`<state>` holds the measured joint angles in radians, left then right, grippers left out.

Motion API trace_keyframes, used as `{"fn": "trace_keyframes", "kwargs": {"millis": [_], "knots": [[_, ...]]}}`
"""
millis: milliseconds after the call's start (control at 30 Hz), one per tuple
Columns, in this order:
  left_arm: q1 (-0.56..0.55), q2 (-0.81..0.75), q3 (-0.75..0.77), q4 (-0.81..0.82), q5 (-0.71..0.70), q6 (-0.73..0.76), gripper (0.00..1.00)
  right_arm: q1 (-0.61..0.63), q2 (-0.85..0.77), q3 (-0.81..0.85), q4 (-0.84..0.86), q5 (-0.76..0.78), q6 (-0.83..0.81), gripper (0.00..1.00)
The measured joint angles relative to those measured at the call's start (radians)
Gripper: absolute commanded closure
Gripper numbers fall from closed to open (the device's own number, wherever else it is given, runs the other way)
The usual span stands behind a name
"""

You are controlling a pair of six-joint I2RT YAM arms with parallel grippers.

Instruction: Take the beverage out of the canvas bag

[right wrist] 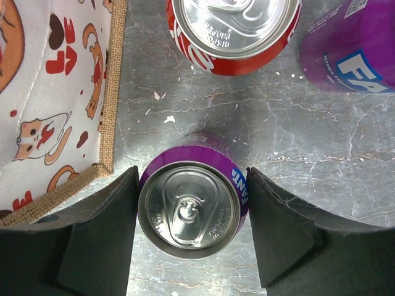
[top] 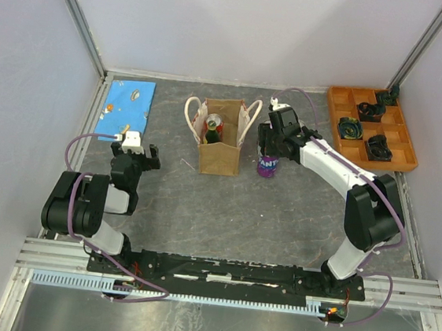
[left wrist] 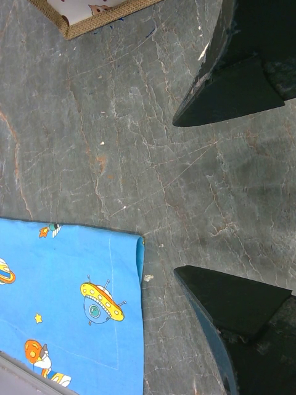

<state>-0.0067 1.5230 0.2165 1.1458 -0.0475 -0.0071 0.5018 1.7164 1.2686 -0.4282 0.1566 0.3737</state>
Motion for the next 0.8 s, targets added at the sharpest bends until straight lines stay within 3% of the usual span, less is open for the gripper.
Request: {"fn": "trace_keyframes", "kwargs": {"millis": [133, 400, 600, 800], "knots": [[0.0, 0.0, 0.0, 0.0, 0.0, 0.0, 0.01, 0.0, 0.0, -0.002, 0.006, -0.002, 0.002, 0.34], [0.0, 0.0, 0.0, 0.0, 0.0, 0.0, 0.01, 0.0, -0.003, -0.003, 0.008, 0.01, 0.004, 0.04], [0.0, 0.0, 0.0, 0.0, 0.0, 0.0, 0.01, 0.0, -0.045, 0.031, -0.031, 0.047, -0.034, 0.02], [0.0, 0.0, 0.0, 0.0, 0.0, 0.0, 0.01, 0.002, -0.156, 0.13, -0.053, 0.079, -0.086, 0.07]]}}
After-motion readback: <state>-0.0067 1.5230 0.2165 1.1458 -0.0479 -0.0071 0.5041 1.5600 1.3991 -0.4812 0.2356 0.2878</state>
